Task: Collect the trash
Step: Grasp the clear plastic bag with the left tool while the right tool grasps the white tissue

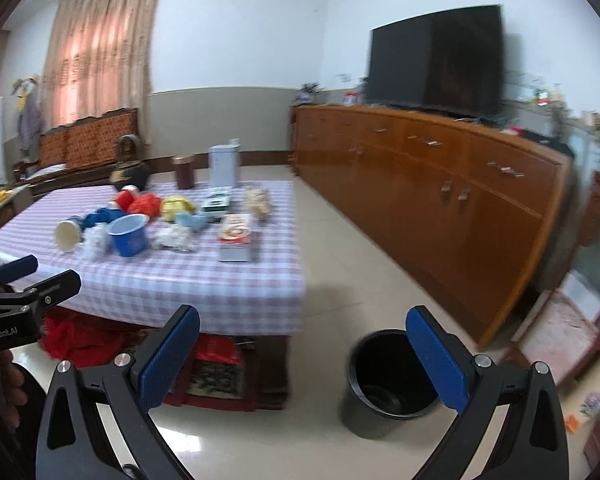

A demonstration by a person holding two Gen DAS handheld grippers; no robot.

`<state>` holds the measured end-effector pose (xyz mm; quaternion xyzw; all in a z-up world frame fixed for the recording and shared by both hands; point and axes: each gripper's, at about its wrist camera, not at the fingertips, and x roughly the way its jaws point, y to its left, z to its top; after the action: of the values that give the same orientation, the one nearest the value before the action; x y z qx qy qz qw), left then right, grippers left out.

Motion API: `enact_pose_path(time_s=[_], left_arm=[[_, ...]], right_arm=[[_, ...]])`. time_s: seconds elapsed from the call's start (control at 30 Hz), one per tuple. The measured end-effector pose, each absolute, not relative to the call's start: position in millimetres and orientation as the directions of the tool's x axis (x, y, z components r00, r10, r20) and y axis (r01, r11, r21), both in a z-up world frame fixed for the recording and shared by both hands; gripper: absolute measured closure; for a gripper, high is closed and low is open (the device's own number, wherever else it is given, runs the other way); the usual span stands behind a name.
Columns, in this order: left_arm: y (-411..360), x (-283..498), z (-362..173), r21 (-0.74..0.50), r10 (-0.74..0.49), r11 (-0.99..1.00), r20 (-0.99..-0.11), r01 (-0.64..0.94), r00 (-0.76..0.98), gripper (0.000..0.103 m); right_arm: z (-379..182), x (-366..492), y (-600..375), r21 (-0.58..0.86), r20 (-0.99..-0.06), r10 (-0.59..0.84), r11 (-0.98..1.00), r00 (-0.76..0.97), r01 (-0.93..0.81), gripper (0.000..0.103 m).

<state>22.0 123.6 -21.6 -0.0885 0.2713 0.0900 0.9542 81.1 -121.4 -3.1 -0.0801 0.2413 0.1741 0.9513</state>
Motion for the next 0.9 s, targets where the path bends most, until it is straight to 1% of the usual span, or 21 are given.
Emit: enact_pose_path(time_s=[0.07,0.23,0.3,0.43,0.53,0.63,0.8,0.9], left_arm=[[141,29,-27,-0.121,0.148,0.96,-0.549,-0.253,0.823,0.0],[181,45,-38,-0.075,0.276,0.924,-0.549,-0.375,0.789,0.0],[200,54,-44,-0.092,0.282,0.914,-0.557,-0.395,0.782,0.0],[232,71,-55,-0.079,0.337,0.887,-0.564,-0.455,0.754,0.002],[254,88,-66,-0.09,0.342,0.877,-0.573,-0.472,0.744,0.002],[267,103,-75,-0.089,0.349,0.871,-0.581,-0.484,0.735,0.002],[285,128,-93,-0.092,0.343,0.867,-0.602,-0.49,0.721,0.006],[290,138,-101,-0.11,0.318,0.873,-0.609,-0.475,0.726,0.01]], right_arm=[[-5,93,-103,-0.093,-0.496,0.297,0.916,0.816,-0.39,0.0],[-8,126,-63,-0.1,-0.51,0.341,0.888,0.79,-0.449,0.0],[-12,141,-47,-0.079,-0.52,0.375,0.873,0.767,-0.48,0.0],[-21,164,-12,-0.071,-0.521,0.428,0.84,0.738,-0.537,0.0],[-34,186,20,-0.071,-0.535,0.457,0.813,0.71,-0.578,0.001],[-49,207,46,-0.074,-0.56,0.466,0.795,0.685,-0.602,0.01],[-73,242,83,-0.078,-0.598,0.471,0.771,0.649,-0.632,0.013],[-85,257,95,-0.079,-0.621,0.466,0.762,0.63,-0.642,0.018]])
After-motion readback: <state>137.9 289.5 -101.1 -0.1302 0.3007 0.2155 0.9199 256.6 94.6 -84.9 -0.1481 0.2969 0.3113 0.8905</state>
